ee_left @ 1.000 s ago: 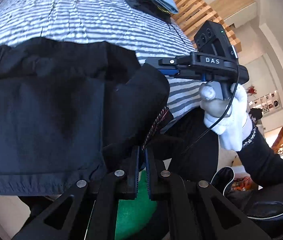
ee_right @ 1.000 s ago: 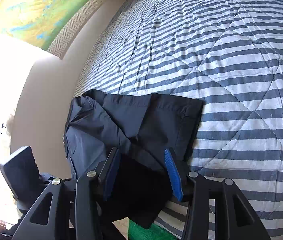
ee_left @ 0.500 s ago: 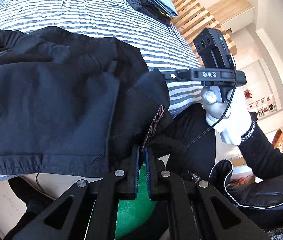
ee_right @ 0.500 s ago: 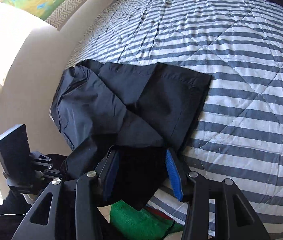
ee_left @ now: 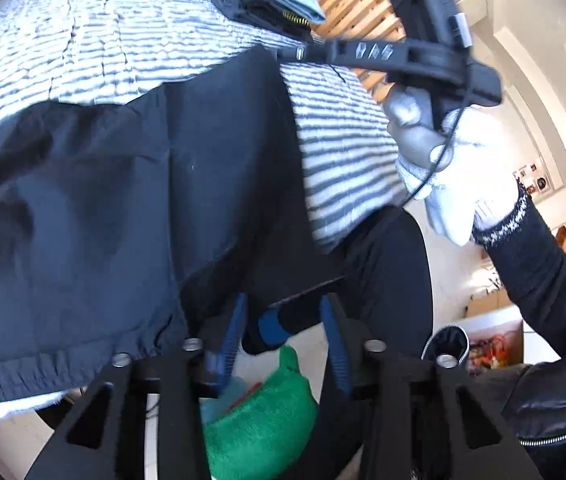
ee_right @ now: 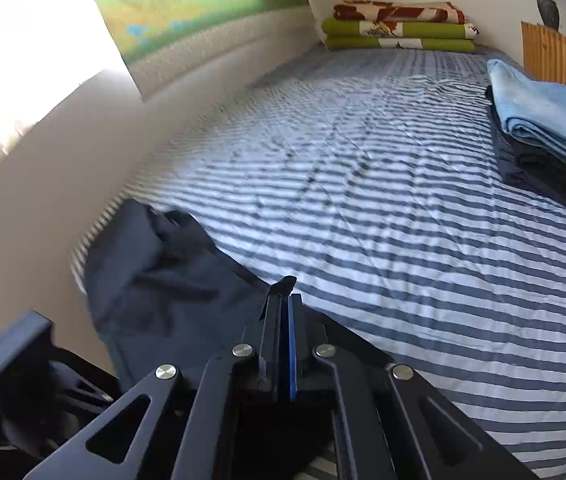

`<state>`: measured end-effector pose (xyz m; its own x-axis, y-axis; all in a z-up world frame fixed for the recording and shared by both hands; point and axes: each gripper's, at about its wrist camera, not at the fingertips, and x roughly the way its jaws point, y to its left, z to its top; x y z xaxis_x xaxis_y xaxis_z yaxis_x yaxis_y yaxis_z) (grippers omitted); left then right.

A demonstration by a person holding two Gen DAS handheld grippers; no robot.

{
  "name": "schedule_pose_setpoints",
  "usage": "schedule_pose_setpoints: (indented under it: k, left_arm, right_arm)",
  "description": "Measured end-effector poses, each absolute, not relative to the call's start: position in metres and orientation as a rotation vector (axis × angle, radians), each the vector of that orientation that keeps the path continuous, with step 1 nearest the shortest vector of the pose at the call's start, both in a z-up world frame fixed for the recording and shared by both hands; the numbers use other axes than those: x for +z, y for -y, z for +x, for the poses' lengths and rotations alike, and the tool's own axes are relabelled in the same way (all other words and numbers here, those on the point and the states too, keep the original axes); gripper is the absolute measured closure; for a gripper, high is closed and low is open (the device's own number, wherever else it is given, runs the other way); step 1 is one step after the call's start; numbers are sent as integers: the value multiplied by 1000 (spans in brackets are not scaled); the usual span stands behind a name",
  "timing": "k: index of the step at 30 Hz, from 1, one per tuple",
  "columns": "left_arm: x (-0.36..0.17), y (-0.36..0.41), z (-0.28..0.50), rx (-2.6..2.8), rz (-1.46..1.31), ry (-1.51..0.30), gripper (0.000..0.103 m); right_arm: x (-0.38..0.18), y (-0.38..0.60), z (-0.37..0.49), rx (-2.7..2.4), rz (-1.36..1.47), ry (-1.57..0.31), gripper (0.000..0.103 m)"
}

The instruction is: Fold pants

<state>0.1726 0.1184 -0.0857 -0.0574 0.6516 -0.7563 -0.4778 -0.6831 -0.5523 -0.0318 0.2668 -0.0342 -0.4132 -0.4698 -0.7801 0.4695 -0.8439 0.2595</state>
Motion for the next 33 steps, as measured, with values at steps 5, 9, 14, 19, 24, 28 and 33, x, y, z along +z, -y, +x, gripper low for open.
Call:
schedule_pose_setpoints:
  k: [5,9,14,19,24,28,33]
  left_arm:
    - [-77,-67,176,1917,-1436,251,58]
    - [-66,9,166,2122,-1446,400,58]
    - [-60,126,153,2448,-1441,661,58]
    - [-69,216,139,2677,-1449,827,58]
    - [-110,281,128,2727,-1551,975,58]
    - [-140,299,129,2700,-1535,997,61]
    - [-148,296,127,2728,-1498,915,61]
  right_arm:
    - [-91,-304,-31,-2131,1607,-60,97]
    - [-68,-327,-32,-2182,1541,108,93]
    - [-34,-263,-44,-2099,1404,127,87]
    - [-38,-153,-77,-1896,1352,127,84]
    - [-66,-54,-122,-1725,1382,180,71]
    - [-96,4,-160,-1642,1446,227,71]
    - [-140,42,-199,-1508,1566,360,71]
